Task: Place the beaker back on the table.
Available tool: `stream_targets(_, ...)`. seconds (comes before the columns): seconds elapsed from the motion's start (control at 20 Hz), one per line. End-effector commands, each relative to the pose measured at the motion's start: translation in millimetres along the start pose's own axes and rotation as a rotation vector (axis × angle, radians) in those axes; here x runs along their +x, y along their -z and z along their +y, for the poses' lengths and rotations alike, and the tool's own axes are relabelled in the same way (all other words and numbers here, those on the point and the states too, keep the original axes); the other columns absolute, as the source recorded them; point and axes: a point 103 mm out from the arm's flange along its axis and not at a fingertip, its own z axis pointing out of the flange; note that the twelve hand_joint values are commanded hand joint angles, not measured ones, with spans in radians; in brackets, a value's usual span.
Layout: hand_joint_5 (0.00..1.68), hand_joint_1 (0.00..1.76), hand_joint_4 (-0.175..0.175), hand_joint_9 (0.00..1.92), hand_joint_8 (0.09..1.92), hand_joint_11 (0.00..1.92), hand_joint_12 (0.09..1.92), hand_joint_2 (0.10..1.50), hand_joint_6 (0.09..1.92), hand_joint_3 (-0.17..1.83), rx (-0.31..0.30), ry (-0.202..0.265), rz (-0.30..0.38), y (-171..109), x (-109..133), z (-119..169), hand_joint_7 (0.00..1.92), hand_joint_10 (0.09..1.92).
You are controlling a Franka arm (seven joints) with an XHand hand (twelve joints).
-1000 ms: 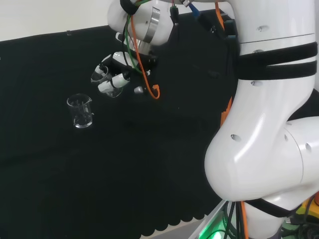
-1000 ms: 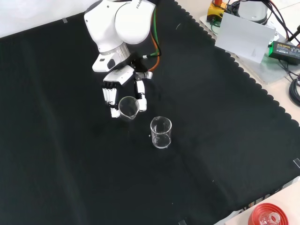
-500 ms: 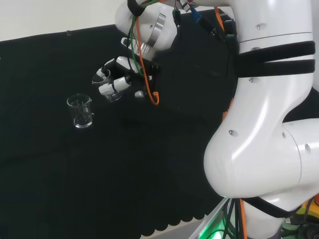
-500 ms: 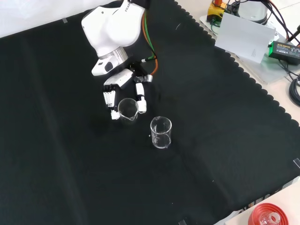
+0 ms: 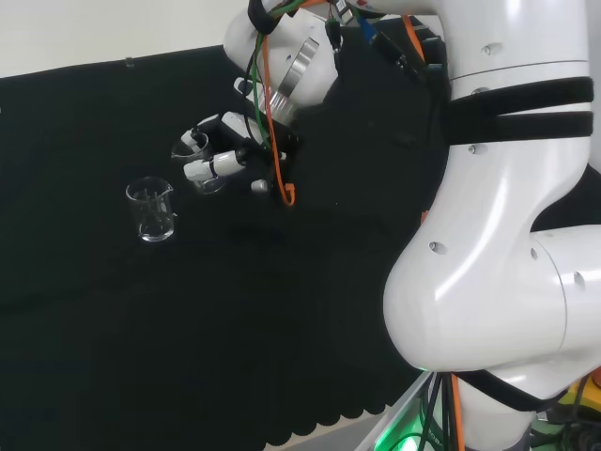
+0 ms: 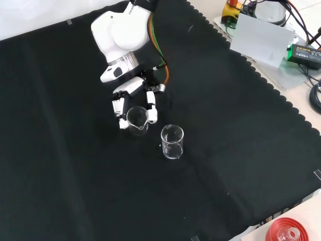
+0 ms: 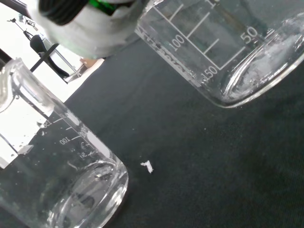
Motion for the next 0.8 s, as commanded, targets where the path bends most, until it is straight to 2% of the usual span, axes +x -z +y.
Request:
stream_targets(0.05,1.44,1.32,-0.175,1.48,0.09,1.20,0.79,1.02,0.20,-0.17,-0.004,-0.001,-0.019,-1.4,-2.0,-2.1,1.55,0.09)
stream_targets(0.2,1.44,1.32,-0.175,1.48,0.09,1.20,0.79,1.02,0.20,-0.17,0.008,-0.002,-0.058,-2.3,-1.8,-2.6,1.55,0.09)
stream_targets(0.3,1.33,1.30,-0.044,1.48,0.09,1.20,0.80,1.03,0.42,-0.17,0.015,-0.005,-0.077,-4.4,-1.1,-3.2,1.57,0.09)
stream_targets(0.35,1.30,1.29,-0.008,1.48,0.09,1.19,0.80,1.04,0.48,-0.17,0.017,-0.005,-0.083,-5.5,-0.9,-3.5,1.57,0.09)
stream_targets(0.4,1.29,1.29,0.011,1.48,0.09,1.19,0.80,1.04,0.51,-0.17,0.018,-0.008,-0.087,-6.6,-0.9,-3.9,1.57,0.09)
stream_targets(0.5,1.27,1.29,0.025,1.48,0.09,1.19,0.80,1.04,0.54,-0.17,0.022,-0.014,-0.092,-9.0,-1.6,-4.9,1.57,0.09)
stream_targets(0.8,1.27,1.29,0.030,1.48,0.09,1.19,0.80,1.04,0.54,-0.17,0.023,-0.028,-0.091,-11.8,-4.6,-6.9,1.57,0.09)
